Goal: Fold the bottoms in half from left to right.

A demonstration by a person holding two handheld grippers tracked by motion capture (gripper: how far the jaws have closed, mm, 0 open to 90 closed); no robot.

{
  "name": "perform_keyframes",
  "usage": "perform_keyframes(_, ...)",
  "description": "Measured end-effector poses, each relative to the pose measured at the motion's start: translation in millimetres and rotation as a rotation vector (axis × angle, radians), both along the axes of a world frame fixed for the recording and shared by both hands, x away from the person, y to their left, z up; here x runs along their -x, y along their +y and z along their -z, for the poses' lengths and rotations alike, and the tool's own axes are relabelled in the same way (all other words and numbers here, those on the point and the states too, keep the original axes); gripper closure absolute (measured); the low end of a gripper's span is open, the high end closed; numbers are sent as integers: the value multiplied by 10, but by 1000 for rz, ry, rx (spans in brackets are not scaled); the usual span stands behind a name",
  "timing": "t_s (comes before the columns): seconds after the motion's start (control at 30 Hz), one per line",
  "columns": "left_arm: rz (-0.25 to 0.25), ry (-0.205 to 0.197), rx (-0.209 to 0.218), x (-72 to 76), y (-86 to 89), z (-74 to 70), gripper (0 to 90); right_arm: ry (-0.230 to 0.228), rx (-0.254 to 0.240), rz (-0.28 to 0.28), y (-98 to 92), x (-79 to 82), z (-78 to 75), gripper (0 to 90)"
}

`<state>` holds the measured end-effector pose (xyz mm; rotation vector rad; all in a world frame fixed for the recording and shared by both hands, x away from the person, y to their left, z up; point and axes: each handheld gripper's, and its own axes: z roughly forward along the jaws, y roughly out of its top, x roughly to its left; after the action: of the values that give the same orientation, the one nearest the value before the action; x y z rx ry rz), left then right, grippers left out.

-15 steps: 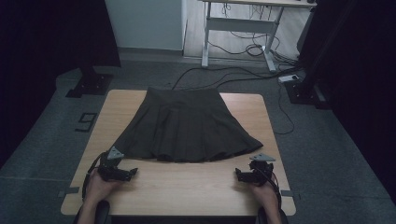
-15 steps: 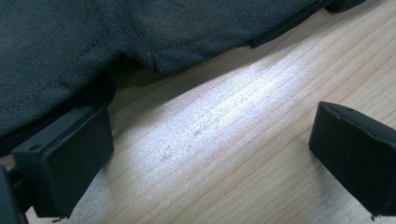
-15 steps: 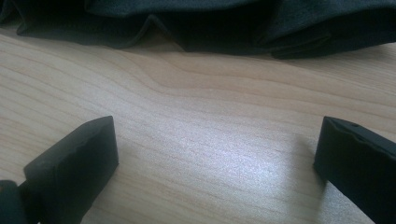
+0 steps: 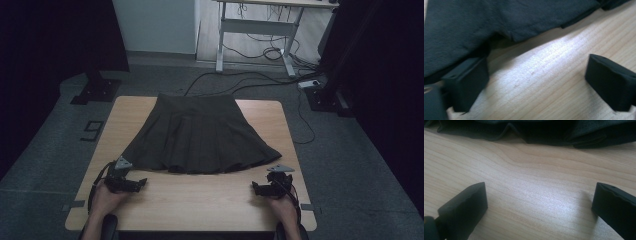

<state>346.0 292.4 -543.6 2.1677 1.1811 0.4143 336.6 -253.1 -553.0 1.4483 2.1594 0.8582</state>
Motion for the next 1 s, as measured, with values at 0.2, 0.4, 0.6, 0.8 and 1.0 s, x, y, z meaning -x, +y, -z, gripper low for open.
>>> perform_keyframes(0.2,-31,-21,33,-26,94,-122,152,17,-6,-11,8,8,-67,130)
perform_keyframes(0.4,-41,-70,33,-162,148,-362,202,-5,-27,-37,60,-46,-253,146)
perform_keyframes(0.6,-48,-79,30,-398,219,-486,305,-29,-81,-64,233,-210,-497,169)
perform_keyframes(0.8,-72,-121,61,-464,301,-698,317,-47,-67,-117,520,-418,-658,211)
perform_keyframes(1.0,-75,-130,74,-407,402,-885,293,-41,-58,-140,704,-570,-668,216)
